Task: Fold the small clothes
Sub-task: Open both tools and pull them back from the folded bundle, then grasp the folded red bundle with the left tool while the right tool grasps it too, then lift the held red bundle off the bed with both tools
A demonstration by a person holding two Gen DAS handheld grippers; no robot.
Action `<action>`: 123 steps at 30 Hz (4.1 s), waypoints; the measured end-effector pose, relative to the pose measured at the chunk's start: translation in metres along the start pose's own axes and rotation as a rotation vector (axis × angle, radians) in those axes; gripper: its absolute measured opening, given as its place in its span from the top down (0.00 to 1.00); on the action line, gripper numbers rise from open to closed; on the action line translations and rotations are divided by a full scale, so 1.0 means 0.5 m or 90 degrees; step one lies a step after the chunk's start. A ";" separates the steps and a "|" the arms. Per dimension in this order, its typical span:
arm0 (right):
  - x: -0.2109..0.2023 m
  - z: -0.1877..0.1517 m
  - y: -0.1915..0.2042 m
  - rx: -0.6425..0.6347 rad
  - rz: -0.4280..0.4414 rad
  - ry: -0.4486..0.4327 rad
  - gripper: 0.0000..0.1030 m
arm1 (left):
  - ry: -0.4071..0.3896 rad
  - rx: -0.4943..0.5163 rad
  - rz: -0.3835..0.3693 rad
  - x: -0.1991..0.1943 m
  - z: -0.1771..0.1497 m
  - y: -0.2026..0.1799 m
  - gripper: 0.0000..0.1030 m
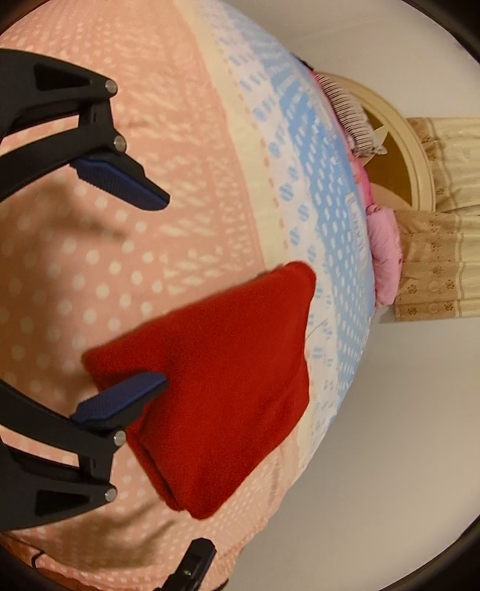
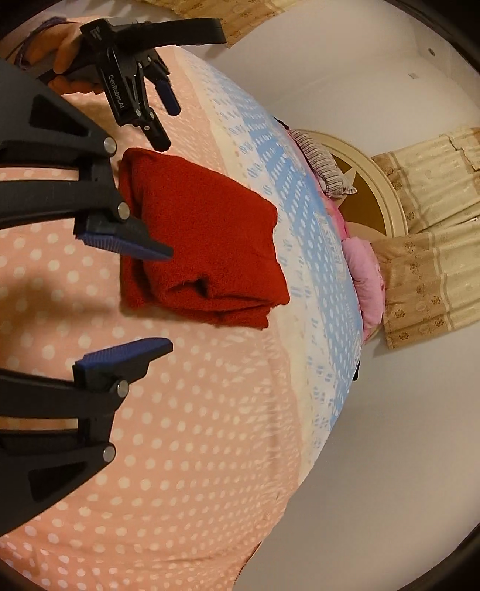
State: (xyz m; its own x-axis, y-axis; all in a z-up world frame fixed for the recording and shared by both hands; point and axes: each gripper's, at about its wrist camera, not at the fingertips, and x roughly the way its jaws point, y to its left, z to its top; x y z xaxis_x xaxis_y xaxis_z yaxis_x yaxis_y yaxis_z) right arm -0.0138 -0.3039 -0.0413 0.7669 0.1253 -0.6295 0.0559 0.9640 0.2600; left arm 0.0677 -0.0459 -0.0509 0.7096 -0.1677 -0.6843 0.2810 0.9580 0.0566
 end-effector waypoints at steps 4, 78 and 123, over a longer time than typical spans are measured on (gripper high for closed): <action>0.011 0.002 0.009 -0.009 -0.003 0.008 0.47 | -0.007 0.016 0.032 0.014 0.006 0.009 0.11; 0.394 0.168 -0.030 0.015 0.135 0.098 0.36 | 0.036 -0.231 -0.278 0.283 0.124 0.040 0.42; 0.045 0.115 0.153 -0.084 0.030 -0.056 0.61 | -0.047 -0.083 -0.151 -0.015 0.118 -0.014 0.68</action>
State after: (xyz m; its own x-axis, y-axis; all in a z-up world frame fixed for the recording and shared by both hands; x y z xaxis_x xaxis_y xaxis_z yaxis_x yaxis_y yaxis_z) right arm 0.0442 -0.2408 0.0066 0.8203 0.1552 -0.5505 -0.0615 0.9808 0.1849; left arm 0.0985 -0.0651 -0.0034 0.6805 -0.4028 -0.6122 0.3628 0.9110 -0.1962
